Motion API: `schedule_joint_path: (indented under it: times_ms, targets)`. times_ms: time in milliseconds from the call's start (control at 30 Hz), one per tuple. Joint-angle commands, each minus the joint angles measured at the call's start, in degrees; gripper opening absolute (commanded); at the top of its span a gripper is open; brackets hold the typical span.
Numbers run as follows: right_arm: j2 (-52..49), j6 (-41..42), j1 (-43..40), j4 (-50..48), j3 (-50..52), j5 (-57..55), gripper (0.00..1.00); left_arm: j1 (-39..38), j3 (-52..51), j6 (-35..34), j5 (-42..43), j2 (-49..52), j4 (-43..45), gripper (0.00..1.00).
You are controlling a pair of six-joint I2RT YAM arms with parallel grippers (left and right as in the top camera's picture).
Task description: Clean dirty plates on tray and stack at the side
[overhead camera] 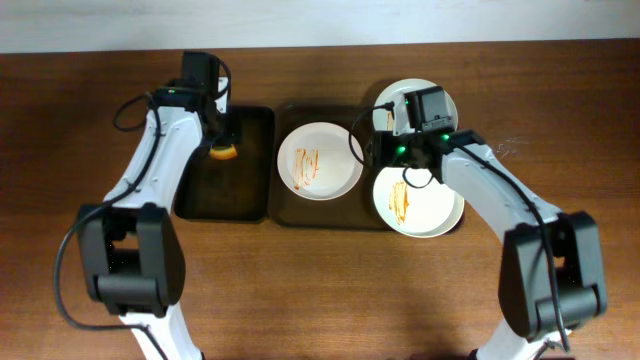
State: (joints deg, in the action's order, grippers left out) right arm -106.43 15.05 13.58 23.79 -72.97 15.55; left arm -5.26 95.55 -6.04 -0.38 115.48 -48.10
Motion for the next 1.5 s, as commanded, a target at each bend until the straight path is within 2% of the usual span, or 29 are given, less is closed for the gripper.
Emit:
schedule_joint_path:
  times_ms: [0,200,600,800,1000,1167,1367,1467]
  targets:
    - [-3.5,3.4,2.2,-1.9,-0.5,1.8,0.50,-0.2,1.2,0.3,4.3,-2.7,-0.7,0.00]
    - [-6.5,3.5,5.4,-2.1,-3.2,-3.4,0.41,-0.3,1.2,0.3,4.5,-2.7,-0.6,0.00]
    - [-12.1,3.3,8.7,-3.1,-4.4,-11.0,0.32,-1.3,1.2,0.3,5.6,-2.7,1.1,0.00]
    - [-12.1,3.3,8.9,-1.7,-4.4,-11.8,0.04,-3.8,1.2,0.3,5.5,-2.7,2.3,0.00]
    - [-12.1,3.6,7.2,3.9,-6.3,-9.8,0.04,-6.8,1.1,-0.6,5.6,-2.6,3.9,0.00]
    - [-12.1,10.2,3.5,4.6,-7.1,-6.2,0.04,-11.4,1.1,-4.7,5.5,-1.7,4.6,0.00]
    - [-12.1,13.0,1.7,4.8,-7.1,-4.6,0.04,-16.3,1.1,-15.6,4.9,4.2,8.2,0.00]
    - [-12.1,13.8,1.7,4.7,-7.1,-4.6,0.04,-19.0,1.1,-16.9,6.6,7.3,13.6,0.00]
